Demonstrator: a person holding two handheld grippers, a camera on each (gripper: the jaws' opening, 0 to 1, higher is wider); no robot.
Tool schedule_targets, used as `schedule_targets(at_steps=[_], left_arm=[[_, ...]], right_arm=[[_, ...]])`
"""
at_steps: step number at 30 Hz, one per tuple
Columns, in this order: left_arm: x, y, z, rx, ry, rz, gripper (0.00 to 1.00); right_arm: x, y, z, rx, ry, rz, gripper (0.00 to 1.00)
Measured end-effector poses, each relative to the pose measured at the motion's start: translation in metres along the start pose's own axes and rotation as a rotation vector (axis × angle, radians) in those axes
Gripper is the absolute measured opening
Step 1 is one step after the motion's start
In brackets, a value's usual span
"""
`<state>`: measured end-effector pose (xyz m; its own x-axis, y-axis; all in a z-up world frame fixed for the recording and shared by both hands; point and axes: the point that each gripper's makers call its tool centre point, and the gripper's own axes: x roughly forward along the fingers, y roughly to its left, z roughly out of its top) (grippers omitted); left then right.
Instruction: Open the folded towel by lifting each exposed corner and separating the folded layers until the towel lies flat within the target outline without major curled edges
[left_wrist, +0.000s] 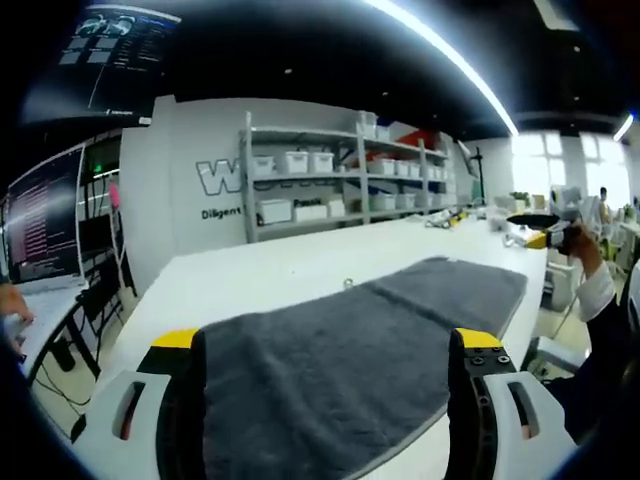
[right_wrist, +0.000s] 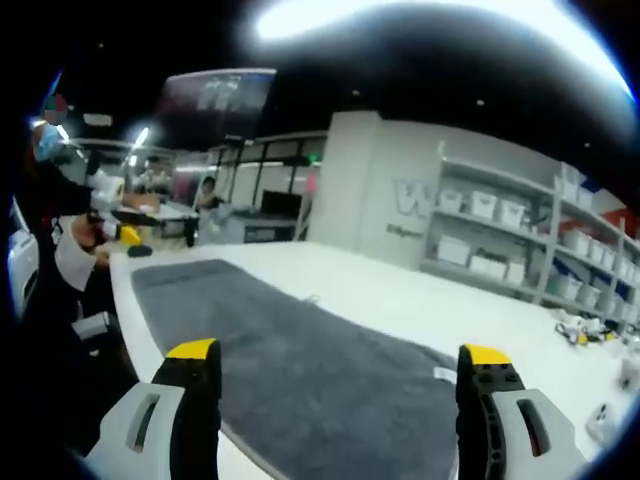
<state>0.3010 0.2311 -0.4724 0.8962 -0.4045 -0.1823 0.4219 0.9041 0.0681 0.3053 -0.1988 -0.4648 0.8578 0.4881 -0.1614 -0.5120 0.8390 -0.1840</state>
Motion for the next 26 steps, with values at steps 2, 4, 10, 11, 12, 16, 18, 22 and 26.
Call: schedule_targets(at_steps=[2, 4, 10, 11, 12, 16, 18, 22, 26], left_arm=[[0.001, 0.000, -0.002, 0.003, 0.010, -0.001, 0.99], [0.001, 0.000, -0.004, 0.004, 0.019, 0.000, 0.99], [0.000, 0.001, -0.005, -0.001, 0.024, -0.001, 0.99], [0.000, 0.001, -0.005, -0.001, 0.025, -0.001, 0.99], [-0.001, 0.001, -0.005, -0.002, 0.027, -0.002, 0.99], [-0.002, 0.001, -0.004, -0.013, 0.023, -0.009, 0.99], [-0.002, 0.000, -0.004, -0.017, 0.021, -0.021, 0.99], [-0.002, -0.002, -0.004, -0.034, 0.021, -0.042, 0.99], [-0.003, -0.002, -0.006, -0.043, 0.026, -0.051, 0.99]], right_arm=[[0.001, 0.000, -0.002, -0.001, 0.008, 0.002, 0.99], [0.002, 0.001, -0.006, 0.000, 0.022, 0.010, 0.99], [-0.002, -0.004, -0.005, 0.008, 0.022, -0.006, 0.99], [-0.002, -0.004, -0.005, 0.008, 0.021, -0.005, 0.99], [-0.002, -0.003, -0.004, 0.008, 0.020, -0.004, 0.99], [-0.002, 0.005, -0.001, -0.007, 0.002, 0.026, 0.99], [-0.002, 0.012, 0.002, 0.003, -0.005, 0.056, 0.99], [-0.002, 0.018, 0.004, 0.013, -0.001, 0.068, 0.99], [-0.002, 0.018, 0.005, 0.022, 0.003, 0.058, 0.99]])
